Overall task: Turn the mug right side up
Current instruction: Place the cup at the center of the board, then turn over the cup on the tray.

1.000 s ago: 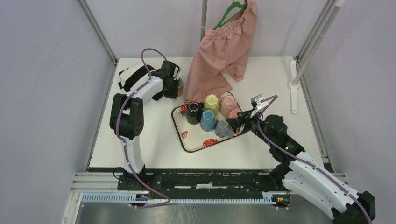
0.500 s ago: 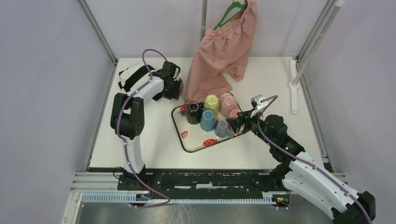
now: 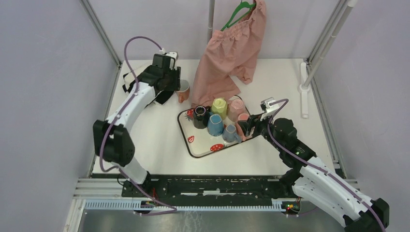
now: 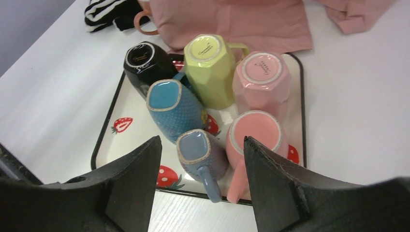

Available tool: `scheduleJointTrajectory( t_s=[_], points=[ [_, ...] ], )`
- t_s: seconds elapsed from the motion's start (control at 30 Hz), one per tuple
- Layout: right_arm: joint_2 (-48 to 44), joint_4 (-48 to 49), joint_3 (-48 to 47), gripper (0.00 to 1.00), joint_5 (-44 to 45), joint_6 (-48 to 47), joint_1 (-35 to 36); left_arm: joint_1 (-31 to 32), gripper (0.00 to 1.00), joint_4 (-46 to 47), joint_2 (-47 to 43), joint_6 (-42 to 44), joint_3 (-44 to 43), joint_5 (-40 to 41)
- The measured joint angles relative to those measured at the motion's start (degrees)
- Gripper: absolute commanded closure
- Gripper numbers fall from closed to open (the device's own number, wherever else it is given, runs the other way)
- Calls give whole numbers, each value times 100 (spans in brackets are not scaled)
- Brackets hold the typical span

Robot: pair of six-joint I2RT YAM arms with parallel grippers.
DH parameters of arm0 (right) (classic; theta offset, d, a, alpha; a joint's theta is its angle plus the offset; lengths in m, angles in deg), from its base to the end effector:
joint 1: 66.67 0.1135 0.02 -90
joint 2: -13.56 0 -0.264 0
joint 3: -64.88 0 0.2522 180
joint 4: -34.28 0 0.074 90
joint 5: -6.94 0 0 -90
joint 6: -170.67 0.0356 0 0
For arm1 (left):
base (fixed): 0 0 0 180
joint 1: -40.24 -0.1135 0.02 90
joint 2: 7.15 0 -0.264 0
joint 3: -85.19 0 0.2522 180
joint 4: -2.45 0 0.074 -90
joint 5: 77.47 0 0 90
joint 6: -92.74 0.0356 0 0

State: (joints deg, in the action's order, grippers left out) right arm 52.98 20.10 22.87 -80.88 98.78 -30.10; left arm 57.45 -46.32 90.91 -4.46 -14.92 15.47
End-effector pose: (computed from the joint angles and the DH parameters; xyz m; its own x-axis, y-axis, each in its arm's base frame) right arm 0.1416 0.1034 0.2705 -0.3291 0.1426 -0.9335 -0.4873 0.8211 0.2972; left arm 0.3675 -0.1119 0.3042 -0.7228 0.0928 -0.6848 0.1727 0.9838 -0.0489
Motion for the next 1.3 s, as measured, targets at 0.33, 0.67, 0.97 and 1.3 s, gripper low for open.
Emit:
scheduleJointTrajectory(
  t_s=[0.33,0.67,0.97,1.3],
  points=[
    [409,-767,-737,32,767,-894,-7,0,49,1054,-2640,-251,1493,79],
    [970,-1670,-1141,41,990,-868,-11,0,38,1364,-3882,-916,2002,306],
    [1493,-1829,-1099,44,925,17,-11,0,3,1292,-4271,-1709,2133,955],
    [2151,-1668,-863,47,894,461,-11,0,0,785,-4529,-1908,1845,1355]
  ],
)
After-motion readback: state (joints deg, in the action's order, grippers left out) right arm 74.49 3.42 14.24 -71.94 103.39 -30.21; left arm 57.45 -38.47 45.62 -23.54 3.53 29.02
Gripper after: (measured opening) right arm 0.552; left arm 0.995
